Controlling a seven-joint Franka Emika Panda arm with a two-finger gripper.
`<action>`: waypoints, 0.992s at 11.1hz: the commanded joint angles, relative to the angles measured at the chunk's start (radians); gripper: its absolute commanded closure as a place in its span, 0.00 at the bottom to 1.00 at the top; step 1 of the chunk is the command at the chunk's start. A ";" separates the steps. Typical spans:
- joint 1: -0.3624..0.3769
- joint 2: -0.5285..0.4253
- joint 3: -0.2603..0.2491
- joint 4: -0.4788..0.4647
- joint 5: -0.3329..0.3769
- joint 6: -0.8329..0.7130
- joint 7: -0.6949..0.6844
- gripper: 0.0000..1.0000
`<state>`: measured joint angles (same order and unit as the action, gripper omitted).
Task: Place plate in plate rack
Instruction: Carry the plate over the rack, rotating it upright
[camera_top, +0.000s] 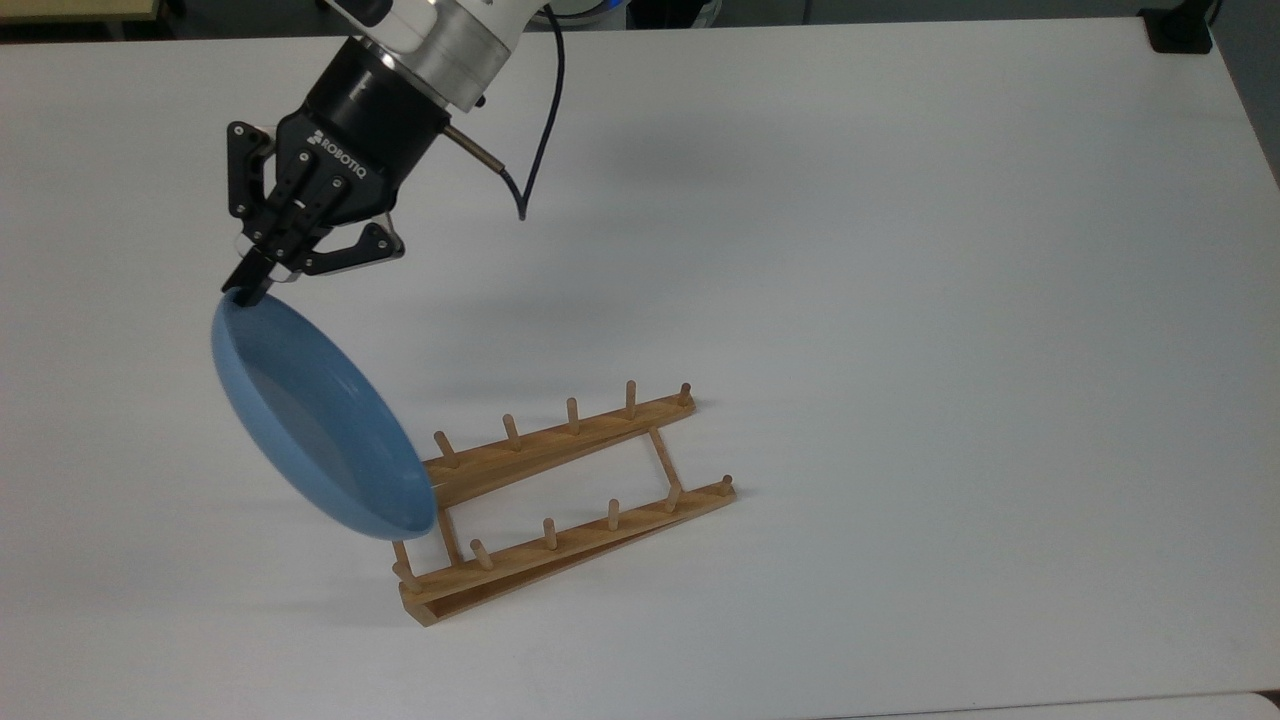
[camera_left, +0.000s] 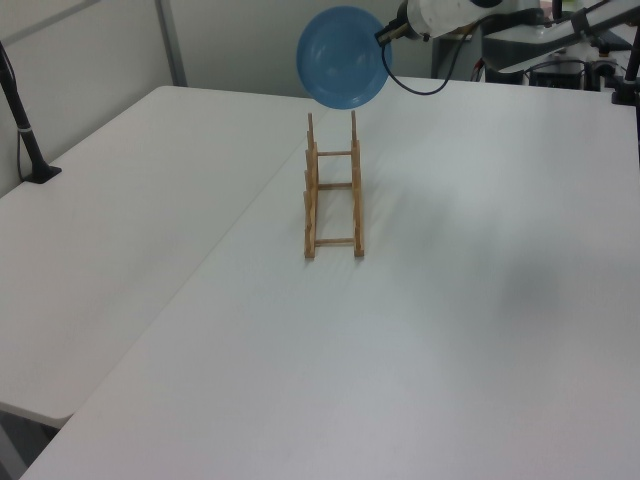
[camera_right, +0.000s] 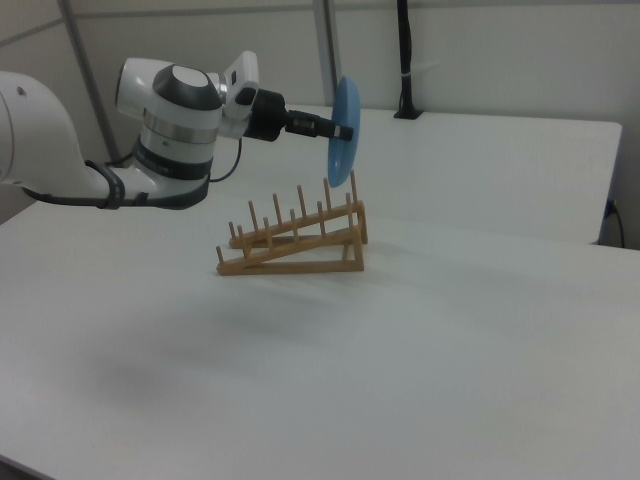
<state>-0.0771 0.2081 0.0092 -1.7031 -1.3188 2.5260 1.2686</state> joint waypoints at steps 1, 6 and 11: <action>0.008 0.014 -0.005 0.003 -0.137 -0.032 0.147 1.00; 0.072 0.011 0.003 -0.010 -0.145 -0.114 0.207 1.00; 0.089 0.013 0.003 -0.036 -0.305 -0.185 0.360 1.00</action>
<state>-0.0063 0.2285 0.0167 -1.7099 -1.5357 2.3961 1.5283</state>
